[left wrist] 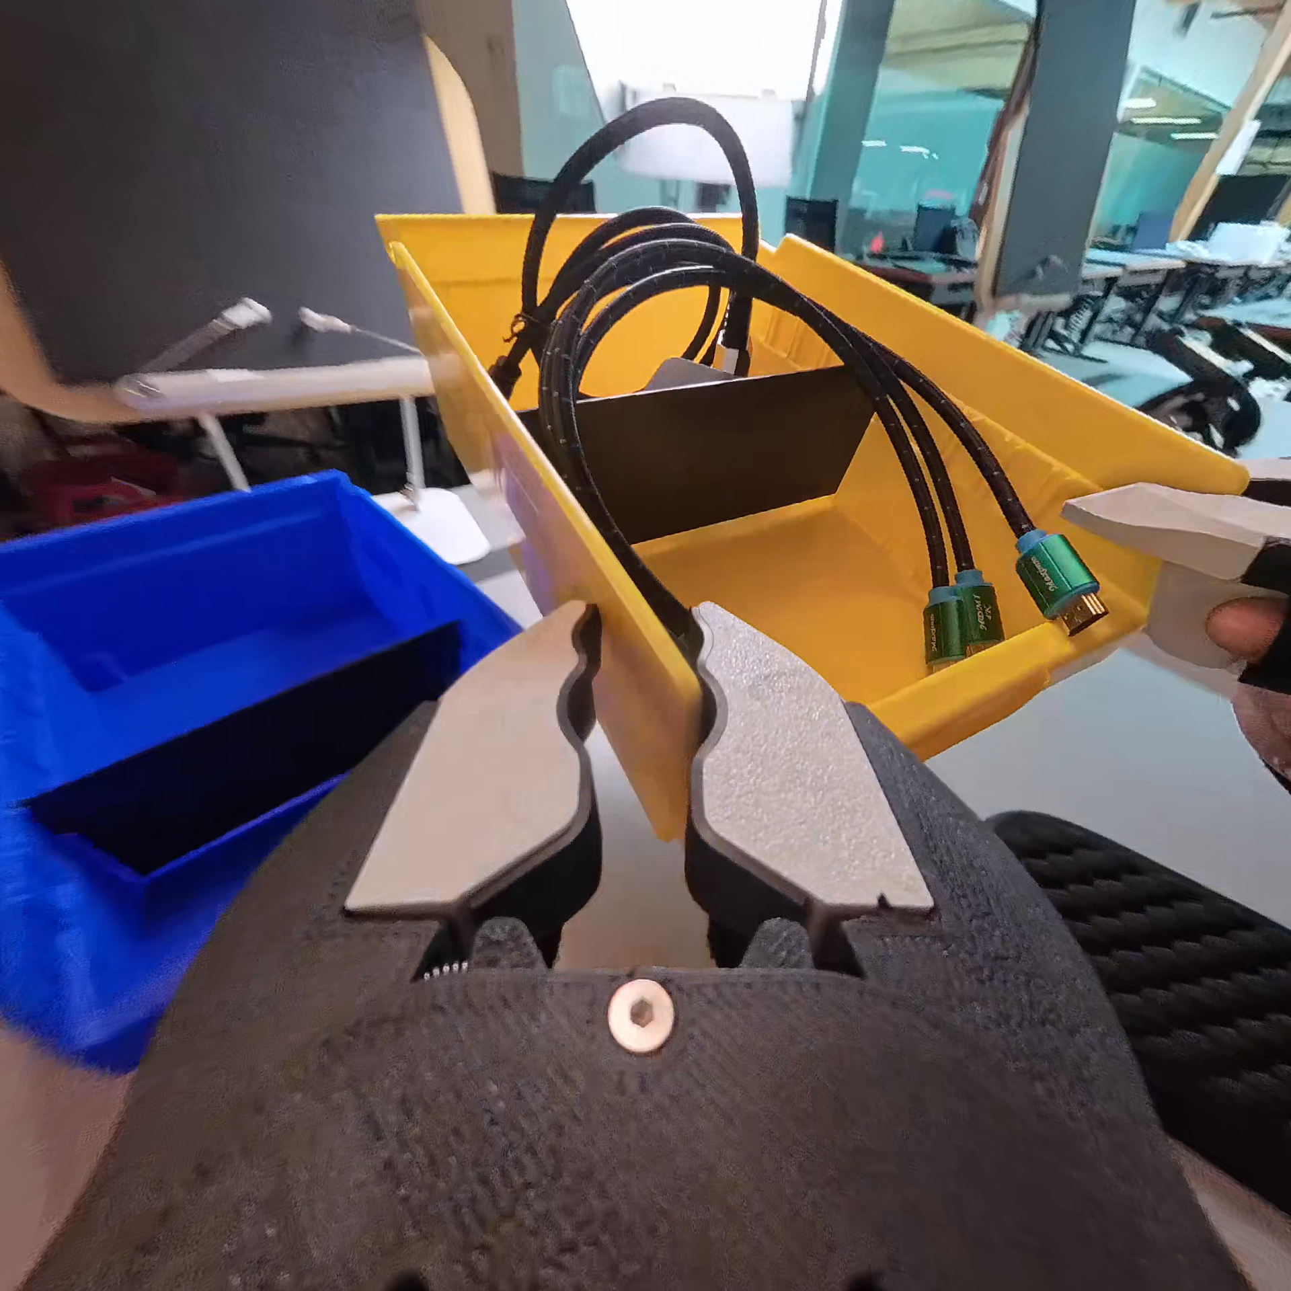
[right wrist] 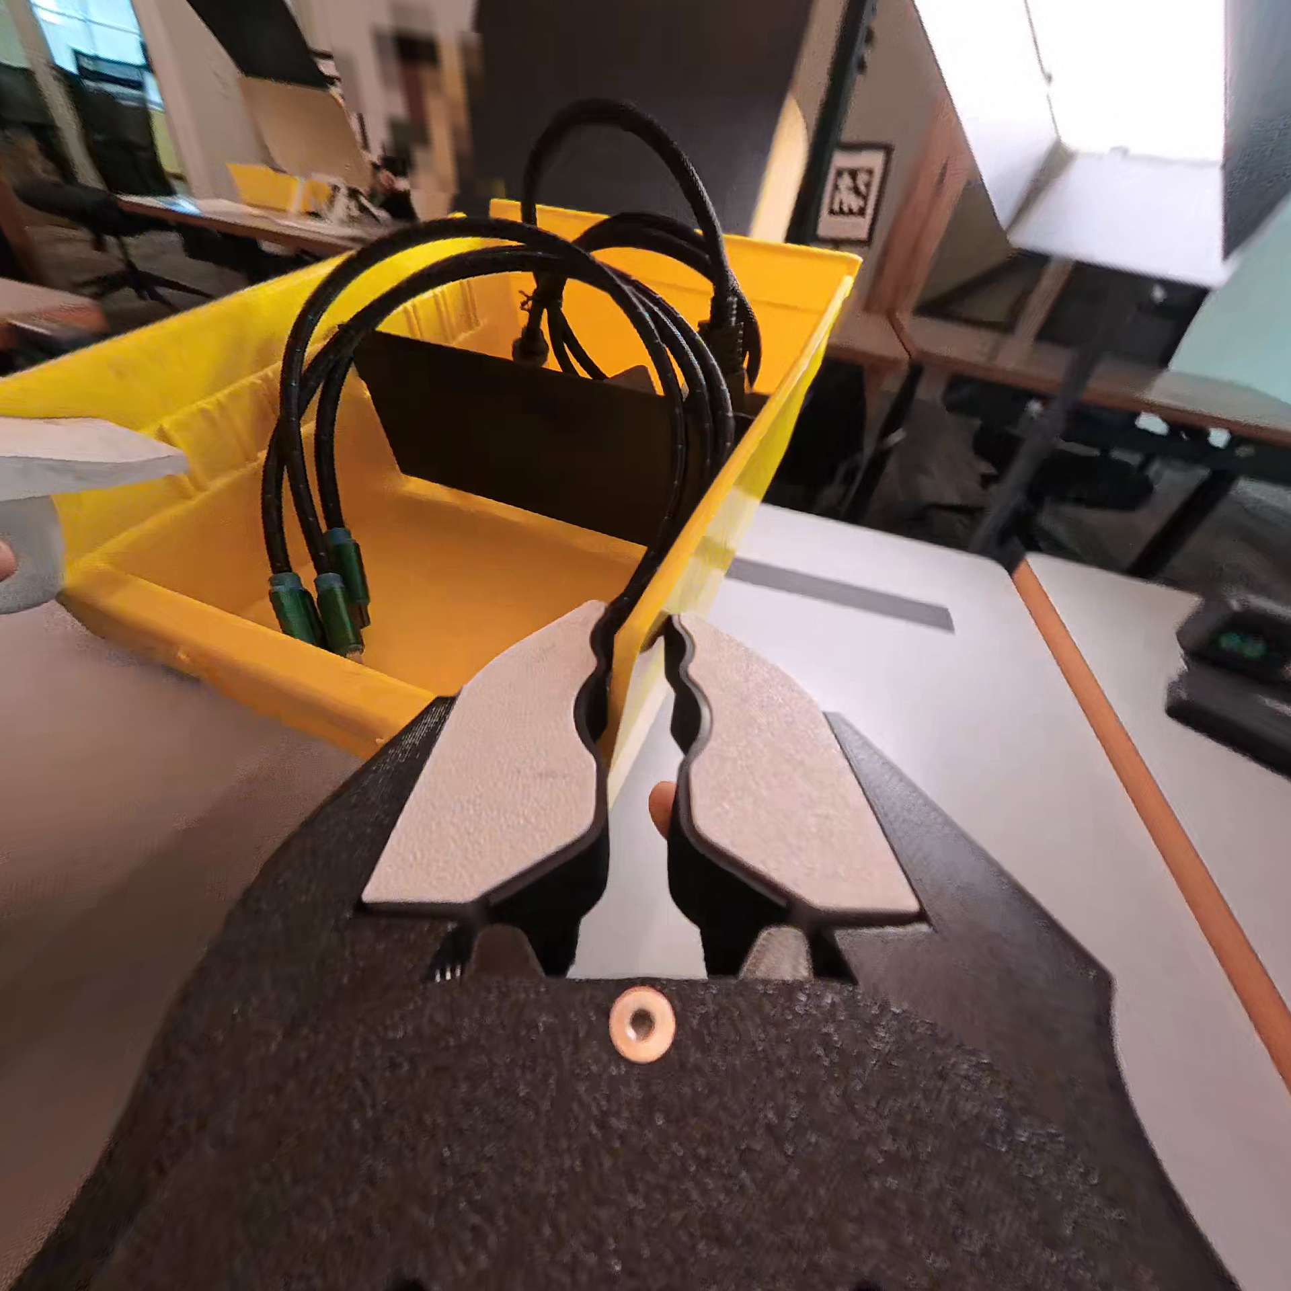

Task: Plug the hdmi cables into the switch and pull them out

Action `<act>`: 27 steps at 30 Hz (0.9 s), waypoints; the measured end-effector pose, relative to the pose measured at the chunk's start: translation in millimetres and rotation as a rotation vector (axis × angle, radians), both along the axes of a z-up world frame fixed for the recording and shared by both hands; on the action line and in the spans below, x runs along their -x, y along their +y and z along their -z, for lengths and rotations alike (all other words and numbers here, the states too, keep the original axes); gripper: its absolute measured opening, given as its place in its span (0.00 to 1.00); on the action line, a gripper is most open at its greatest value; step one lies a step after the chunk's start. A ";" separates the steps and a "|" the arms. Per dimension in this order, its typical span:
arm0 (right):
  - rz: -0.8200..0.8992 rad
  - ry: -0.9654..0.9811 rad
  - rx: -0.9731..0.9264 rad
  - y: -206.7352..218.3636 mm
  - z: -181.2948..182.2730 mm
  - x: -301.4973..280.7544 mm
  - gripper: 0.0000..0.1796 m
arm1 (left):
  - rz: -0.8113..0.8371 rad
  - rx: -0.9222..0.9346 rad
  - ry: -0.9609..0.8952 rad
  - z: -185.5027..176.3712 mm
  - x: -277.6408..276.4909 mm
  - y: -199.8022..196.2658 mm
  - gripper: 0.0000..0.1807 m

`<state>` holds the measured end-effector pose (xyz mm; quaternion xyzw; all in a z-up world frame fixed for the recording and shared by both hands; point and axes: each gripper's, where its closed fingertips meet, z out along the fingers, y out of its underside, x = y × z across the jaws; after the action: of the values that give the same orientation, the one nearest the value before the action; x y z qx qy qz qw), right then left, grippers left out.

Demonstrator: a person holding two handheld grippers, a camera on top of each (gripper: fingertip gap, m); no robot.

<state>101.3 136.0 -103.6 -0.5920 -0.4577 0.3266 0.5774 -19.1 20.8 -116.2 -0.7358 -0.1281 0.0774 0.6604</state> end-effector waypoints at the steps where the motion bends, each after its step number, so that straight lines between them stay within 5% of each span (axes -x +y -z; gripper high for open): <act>1: -0.034 0.015 -0.011 -13.6 -11.9 12.0 0.07 | -0.030 -0.014 0.012 -12.9 9.0 -15.8 0.13; 8: -0.305 0.056 -0.003 -126.4 -44.2 128.0 0.07 | -0.334 -0.031 0.070 -62.1 86.2 -158.2 0.11; 17: -0.565 -0.066 0.136 -258.9 34.3 244.5 0.08 | -0.643 0.024 -0.038 -9.6 167.2 -311.2 0.10; 21: -0.573 -0.147 0.140 -273.1 84.7 265.1 0.08 | -0.666 0.029 -0.118 43.2 190.9 -329.8 0.10; 27: -0.526 -0.214 0.099 -245.7 126.1 272.5 0.08 | -0.588 0.057 -0.212 105.6 207.7 -302.6 0.12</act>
<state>-171.2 -109.7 -229.6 -0.5116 -0.6373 0.4227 0.3918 -226.8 -281.8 -221.8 -0.6895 -0.4013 0.1917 0.5717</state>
